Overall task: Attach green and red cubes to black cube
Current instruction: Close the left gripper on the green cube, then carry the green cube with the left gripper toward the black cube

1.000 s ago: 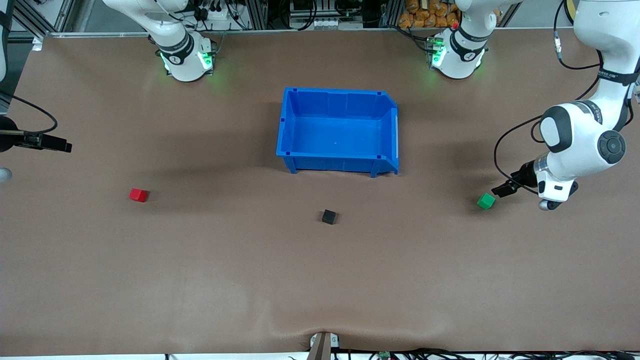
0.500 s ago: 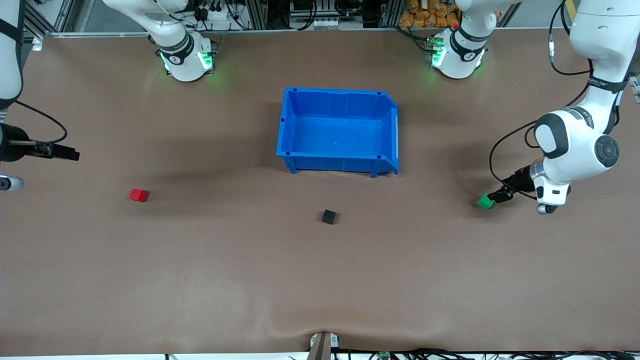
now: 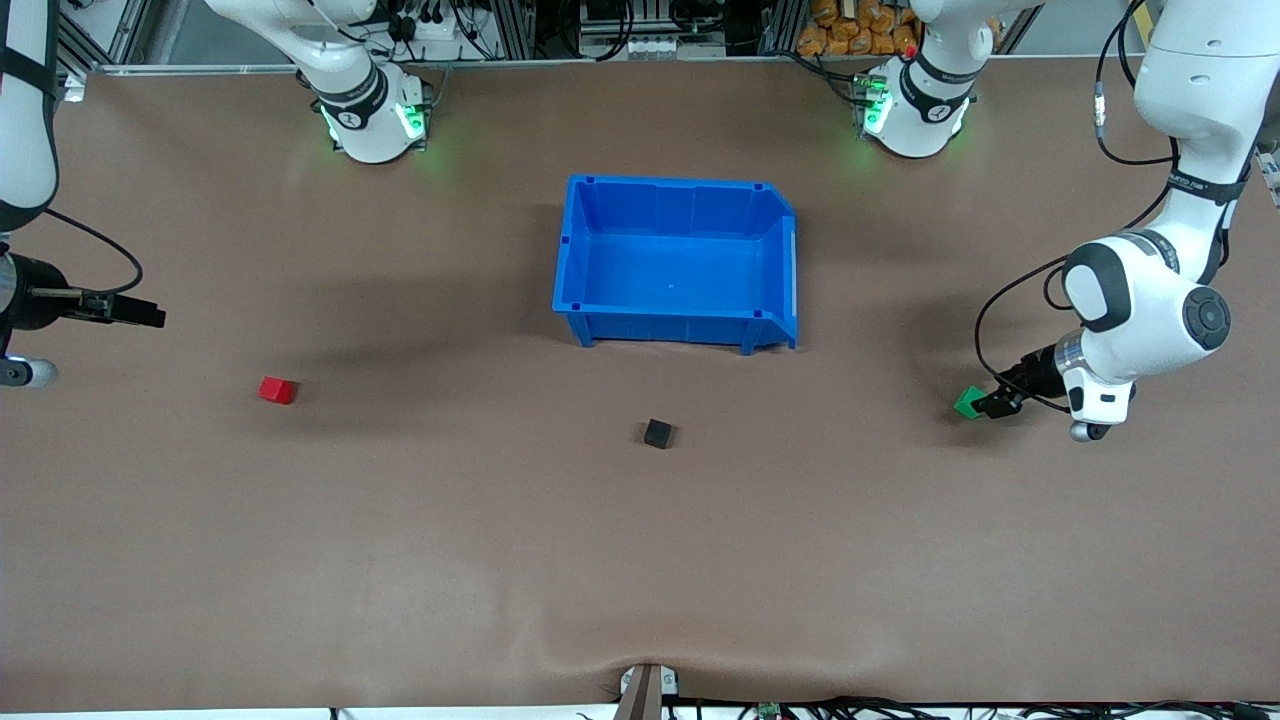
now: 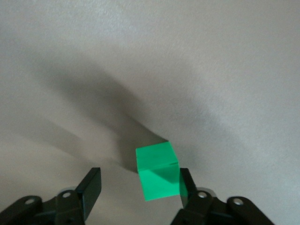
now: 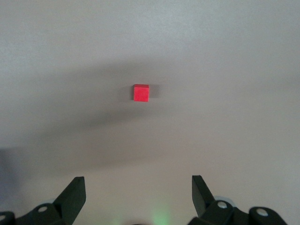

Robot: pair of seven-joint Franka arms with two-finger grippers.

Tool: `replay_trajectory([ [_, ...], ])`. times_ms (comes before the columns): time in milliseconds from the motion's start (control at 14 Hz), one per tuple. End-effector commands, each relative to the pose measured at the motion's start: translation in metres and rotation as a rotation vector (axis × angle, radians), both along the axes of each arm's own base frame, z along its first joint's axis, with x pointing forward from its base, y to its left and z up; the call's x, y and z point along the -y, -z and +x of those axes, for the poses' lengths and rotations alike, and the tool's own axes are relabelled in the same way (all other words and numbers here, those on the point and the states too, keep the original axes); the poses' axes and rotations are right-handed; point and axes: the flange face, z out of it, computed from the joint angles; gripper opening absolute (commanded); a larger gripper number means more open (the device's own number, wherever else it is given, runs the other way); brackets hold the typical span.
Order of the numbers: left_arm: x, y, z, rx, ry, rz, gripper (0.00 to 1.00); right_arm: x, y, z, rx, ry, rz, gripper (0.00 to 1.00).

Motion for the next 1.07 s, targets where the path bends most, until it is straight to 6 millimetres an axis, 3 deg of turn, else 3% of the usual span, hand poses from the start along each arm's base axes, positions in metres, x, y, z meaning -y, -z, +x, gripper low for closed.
replay_trajectory([
  [0, 0.003, 0.005, 0.009, 0.009, -0.025, -0.01, 0.69, 0.004, 0.008, 0.004, 0.003, -0.003, 0.002, 1.0],
  [429, 0.004, 0.014, 0.01, 0.01, -0.039, -0.011, 0.56, 0.006, 0.022, 0.011, 0.013, 0.0, 0.003, 1.0],
  [571, 0.006, 0.016, 0.012, 0.008, -0.038, -0.012, 0.44, 0.006, 0.026, 0.012, 0.007, 0.0, 0.004, 1.0],
  [786, 0.011, 0.018, 0.014, 0.003, -0.056, -0.013, 0.06, 0.005, 0.032, 0.015, 0.014, -0.003, 0.003, 1.0],
  [857, 0.014, 0.017, 0.015, 0.002, -0.066, -0.012, 0.01, 0.004, 0.036, 0.015, 0.013, -0.005, 0.002, 1.0],
  [1000, 0.019, 0.013, 0.02, 0.009, -0.086, -0.011, 0.0, 0.005, 0.042, 0.017, 0.011, -0.004, 0.003, 1.0],
])
